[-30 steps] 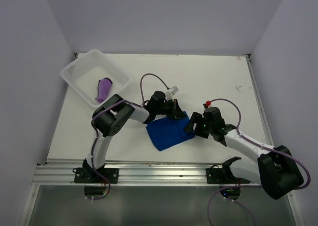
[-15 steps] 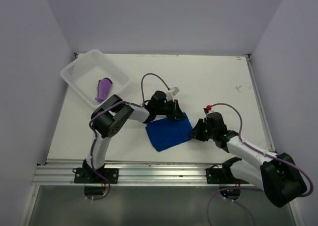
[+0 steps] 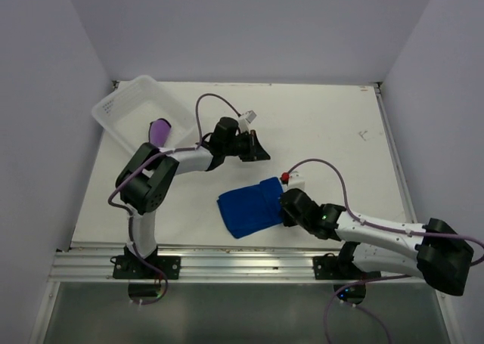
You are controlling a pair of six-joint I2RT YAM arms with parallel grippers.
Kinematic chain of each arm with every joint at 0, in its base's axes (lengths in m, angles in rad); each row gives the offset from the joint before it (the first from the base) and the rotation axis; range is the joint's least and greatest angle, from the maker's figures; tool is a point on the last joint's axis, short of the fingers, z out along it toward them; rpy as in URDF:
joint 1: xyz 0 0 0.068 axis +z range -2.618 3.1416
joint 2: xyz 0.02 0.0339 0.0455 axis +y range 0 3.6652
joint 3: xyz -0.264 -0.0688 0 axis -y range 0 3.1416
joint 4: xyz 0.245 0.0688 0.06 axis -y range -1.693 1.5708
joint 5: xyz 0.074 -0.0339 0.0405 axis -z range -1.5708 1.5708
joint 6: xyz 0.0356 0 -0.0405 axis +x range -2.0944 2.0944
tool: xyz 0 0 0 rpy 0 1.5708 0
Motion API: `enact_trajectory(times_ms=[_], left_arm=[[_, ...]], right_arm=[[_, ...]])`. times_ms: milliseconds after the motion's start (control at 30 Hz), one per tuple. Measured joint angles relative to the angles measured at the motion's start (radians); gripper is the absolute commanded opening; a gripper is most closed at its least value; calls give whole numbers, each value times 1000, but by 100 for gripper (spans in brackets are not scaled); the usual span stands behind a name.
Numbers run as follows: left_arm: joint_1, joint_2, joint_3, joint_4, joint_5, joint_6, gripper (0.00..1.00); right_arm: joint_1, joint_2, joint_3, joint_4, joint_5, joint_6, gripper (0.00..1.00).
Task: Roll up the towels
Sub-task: Roll the towel
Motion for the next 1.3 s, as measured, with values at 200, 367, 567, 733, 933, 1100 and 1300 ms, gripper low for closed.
enact_trajectory(times_ms=[200,367,567,733,933,1100,1300], left_arm=[[42,-89,8,-61,1,-3,0],[42,-145,8,-87,18,-27,0],[42,-233,-35,-87,36,-64,0],[41,-276,-63,-89,42,-72,0],[34,-281,-75,-93,48,-75,0],[12,-290,-103,-84,60,-94,0],[-39,-294,-198,-38,68,-138,0]], right_arm=[[183,92,92,-89,248,-9,0],[322,169,170,-157,423,-4,0],[421,359,310,-258,589,19,0],[470,544,430,-370,683,85,0],[516,682,519,-531,762,178,0],[546,820,622,-664,811,246,0],[565,885,647,-724,829,259,0]])
